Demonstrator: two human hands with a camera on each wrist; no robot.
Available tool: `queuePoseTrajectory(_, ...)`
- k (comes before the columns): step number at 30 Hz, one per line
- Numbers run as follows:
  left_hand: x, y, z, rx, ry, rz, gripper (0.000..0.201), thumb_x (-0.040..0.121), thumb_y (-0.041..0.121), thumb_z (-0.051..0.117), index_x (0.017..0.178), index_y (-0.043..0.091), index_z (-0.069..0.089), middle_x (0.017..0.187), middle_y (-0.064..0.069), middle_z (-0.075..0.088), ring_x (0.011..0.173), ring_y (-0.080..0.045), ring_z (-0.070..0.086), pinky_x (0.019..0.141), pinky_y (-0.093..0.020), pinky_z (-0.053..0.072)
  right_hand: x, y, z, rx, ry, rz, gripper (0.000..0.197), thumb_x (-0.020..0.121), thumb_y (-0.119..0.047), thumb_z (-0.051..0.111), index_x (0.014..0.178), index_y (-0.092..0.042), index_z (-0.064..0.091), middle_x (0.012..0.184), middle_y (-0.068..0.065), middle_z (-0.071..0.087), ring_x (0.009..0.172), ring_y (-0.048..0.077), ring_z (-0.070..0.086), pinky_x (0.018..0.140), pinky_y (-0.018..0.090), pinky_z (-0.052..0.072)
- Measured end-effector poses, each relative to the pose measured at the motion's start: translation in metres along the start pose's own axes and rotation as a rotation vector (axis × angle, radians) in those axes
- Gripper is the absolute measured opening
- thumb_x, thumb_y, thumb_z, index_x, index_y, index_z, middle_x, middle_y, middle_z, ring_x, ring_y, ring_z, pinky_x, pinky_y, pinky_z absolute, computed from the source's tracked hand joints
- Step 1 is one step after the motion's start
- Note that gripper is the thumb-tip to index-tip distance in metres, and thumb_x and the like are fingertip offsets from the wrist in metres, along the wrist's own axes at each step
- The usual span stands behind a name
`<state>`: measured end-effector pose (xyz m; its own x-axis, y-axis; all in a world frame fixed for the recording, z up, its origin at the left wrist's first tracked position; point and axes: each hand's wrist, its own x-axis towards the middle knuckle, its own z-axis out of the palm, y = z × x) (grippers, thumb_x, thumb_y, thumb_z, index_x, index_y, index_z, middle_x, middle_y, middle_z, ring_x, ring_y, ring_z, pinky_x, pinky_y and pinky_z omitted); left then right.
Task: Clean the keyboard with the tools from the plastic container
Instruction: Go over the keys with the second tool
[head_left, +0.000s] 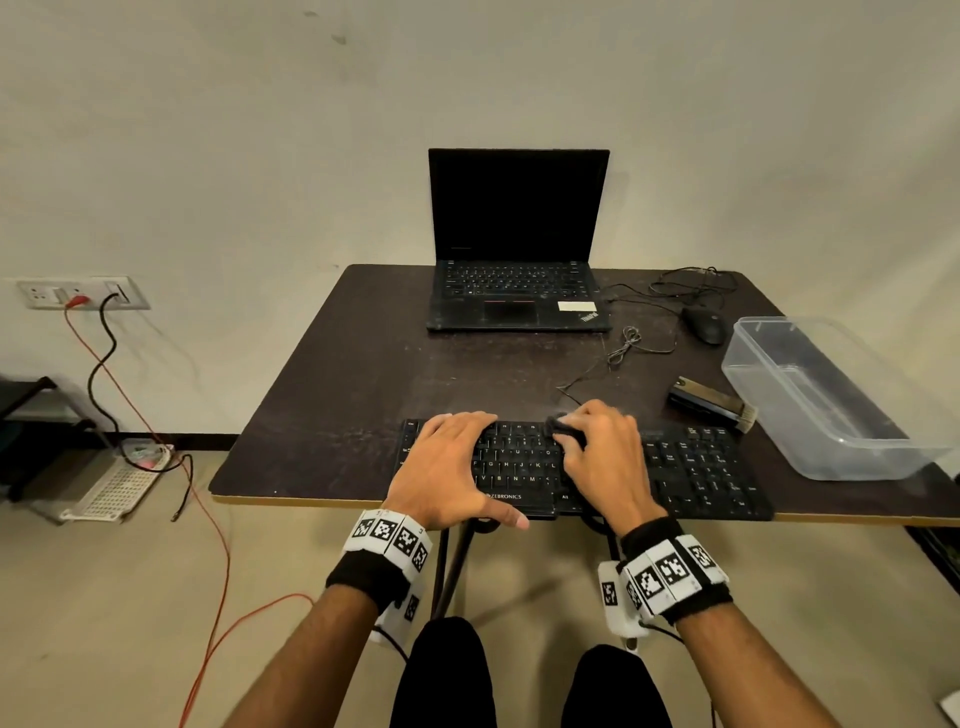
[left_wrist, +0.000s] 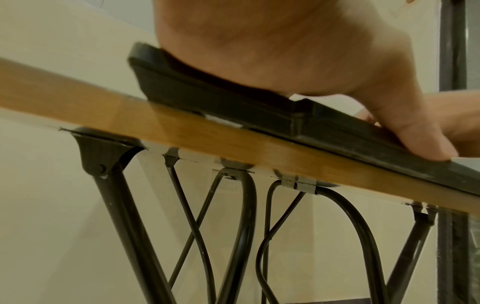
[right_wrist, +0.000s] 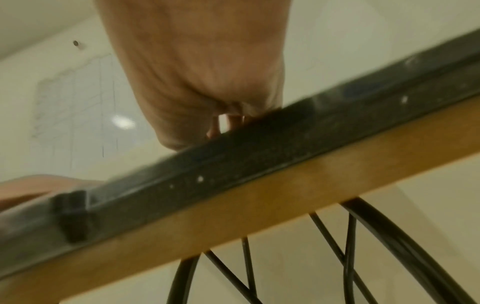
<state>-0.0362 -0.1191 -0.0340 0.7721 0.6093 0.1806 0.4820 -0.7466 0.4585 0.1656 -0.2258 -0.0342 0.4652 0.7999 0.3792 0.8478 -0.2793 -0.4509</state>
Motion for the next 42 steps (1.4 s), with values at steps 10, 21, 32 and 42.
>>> queuePoseTrajectory(10,0.001,-0.003,0.003,0.007,0.005,-0.001,0.132,0.039,0.096,0.074,0.149,0.028,0.042,0.146,0.016,0.049,0.137,-0.008,0.038,0.125,-0.030,0.020,-0.029,0.003,-0.002,0.084,0.013,-0.060,0.009,0.092,-0.019,0.079,0.100,-0.022,0.083,0.094,-0.005,0.069,0.092,0.017,0.061,0.085,0.035,0.032)
queuePoseTrajectory(21,0.001,-0.003,0.002,0.016,-0.006,-0.009,0.134,0.039,0.096,0.074,0.151,0.028,0.041,0.148,0.015,0.049,0.138,-0.010,0.037,0.125,-0.032,0.021,-0.058,0.010,-0.004,0.157,0.157,0.004,0.016,0.088,-0.012,0.083,0.100,-0.022,0.082,0.092,-0.010,0.066,0.085,0.013,0.063,0.083,0.035,0.035)
queuePoseTrajectory(32,0.000,0.000,0.000,0.006,0.003,-0.002,0.132,0.043,0.090,0.080,0.152,0.025,0.042,0.149,0.011,0.048,0.138,-0.009,0.036,0.125,-0.030,0.017,-0.090,0.000,-0.001,0.155,0.207,-0.071,0.021,0.085,-0.008,0.085,0.096,-0.025,0.080,0.094,-0.013,0.063,0.081,0.008,0.059,0.085,0.029,0.029)
queuePoseTrajectory(42,0.001,-0.004,0.002,-0.003,-0.005,0.018,0.133,0.040,0.097,0.072,0.149,0.027,0.042,0.147,0.014,0.049,0.137,-0.009,0.039,0.125,-0.031,0.018,-0.090,0.026,-0.015,0.085,0.210,-0.095,0.019,0.084,-0.006,0.087,0.096,-0.019,0.082,0.093,-0.009,0.066,0.079,0.008,0.057,0.082,0.035,0.035)
